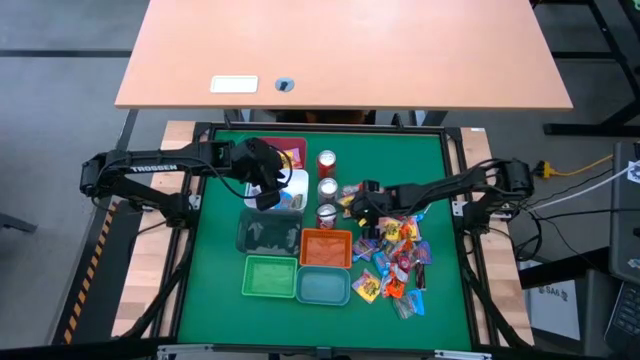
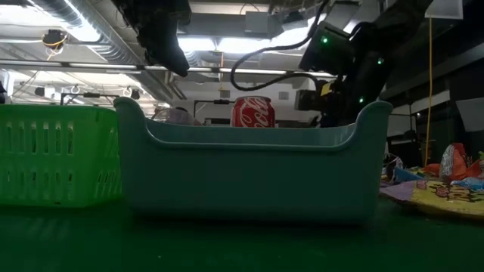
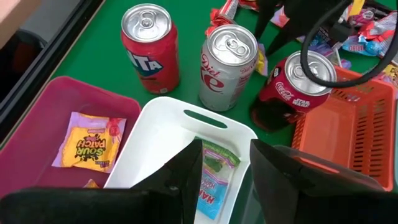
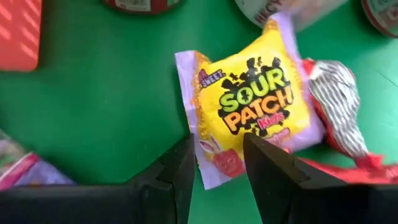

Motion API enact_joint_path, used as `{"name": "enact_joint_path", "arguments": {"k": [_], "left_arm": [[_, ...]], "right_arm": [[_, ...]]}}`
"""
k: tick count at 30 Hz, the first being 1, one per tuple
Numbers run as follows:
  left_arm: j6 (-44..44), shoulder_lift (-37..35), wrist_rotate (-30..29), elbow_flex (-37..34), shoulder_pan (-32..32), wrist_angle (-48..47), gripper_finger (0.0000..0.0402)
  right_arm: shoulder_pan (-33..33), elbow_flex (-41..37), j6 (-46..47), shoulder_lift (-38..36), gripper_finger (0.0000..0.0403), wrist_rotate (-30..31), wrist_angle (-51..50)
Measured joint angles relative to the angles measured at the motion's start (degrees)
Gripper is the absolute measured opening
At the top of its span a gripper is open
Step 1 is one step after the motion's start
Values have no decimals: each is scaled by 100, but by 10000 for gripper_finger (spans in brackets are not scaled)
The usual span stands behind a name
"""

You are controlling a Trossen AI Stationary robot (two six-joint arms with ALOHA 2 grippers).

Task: Sort candy
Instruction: Put the yellow candy into the red bin

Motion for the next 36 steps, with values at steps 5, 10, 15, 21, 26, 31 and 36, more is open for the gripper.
{"name": "enact_joint_path", "arguments": {"k": [5, 10, 15, 21, 26, 31, 36], "left_arm": [[0, 0, 0, 0, 0, -1, 124], [0, 0, 0, 0, -2, -4, 124], [0, 0, 0, 0, 0, -1, 124], [0, 0, 0, 0, 0, -1, 124], [0, 0, 0, 0, -1, -1, 124], [0, 0, 0, 0, 0, -3, 124], [0, 0, 0, 0, 0, -1, 124]], "right_arm": [[4, 28, -2, 300, 136, 8, 112], [4, 30, -2, 402, 133, -4, 63], [4, 24, -2, 409, 91, -44, 64], [-5, 22, -9, 418, 10, -40, 64], [-4, 35, -6, 418, 17, -50, 29], [-4, 332, -7, 435, 5, -98, -430], [-4, 753, -24, 452, 2, -146, -1324]]}}
